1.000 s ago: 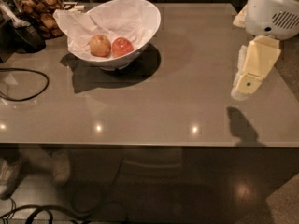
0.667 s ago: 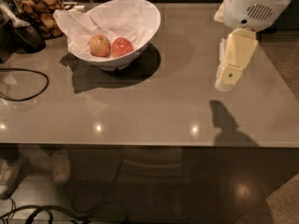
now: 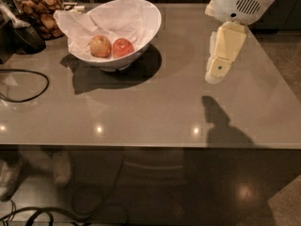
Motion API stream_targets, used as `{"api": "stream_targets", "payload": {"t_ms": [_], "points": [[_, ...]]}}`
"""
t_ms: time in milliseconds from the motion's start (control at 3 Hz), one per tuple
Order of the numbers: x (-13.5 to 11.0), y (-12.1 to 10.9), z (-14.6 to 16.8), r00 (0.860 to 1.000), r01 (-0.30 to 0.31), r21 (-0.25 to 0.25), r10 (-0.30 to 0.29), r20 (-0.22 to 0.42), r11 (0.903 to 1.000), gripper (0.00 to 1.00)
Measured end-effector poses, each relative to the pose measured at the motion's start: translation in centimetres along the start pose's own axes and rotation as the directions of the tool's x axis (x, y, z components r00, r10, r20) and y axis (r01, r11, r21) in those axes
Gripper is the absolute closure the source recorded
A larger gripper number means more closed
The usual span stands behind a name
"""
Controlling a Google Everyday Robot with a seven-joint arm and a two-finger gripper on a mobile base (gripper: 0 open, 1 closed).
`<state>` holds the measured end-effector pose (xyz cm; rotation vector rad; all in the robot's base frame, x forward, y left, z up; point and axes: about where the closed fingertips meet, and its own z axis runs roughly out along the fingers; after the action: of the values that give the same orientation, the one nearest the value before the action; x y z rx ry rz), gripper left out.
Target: Pick apple from white bowl
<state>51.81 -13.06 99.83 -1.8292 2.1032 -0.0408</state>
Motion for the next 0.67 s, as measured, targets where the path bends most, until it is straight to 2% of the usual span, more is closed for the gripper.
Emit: {"api": "stream_targets", "payload": {"t_ms": [333, 667], "points": [[-1.7, -2.4, 0.7, 1.0, -0.02, -0.005, 0.02, 0.024, 0.9998, 0.0], [-6.3, -6.3, 1.2, 0.997, 0.037, 0.016, -0.038, 0.06, 0.9992, 0.0]]}}
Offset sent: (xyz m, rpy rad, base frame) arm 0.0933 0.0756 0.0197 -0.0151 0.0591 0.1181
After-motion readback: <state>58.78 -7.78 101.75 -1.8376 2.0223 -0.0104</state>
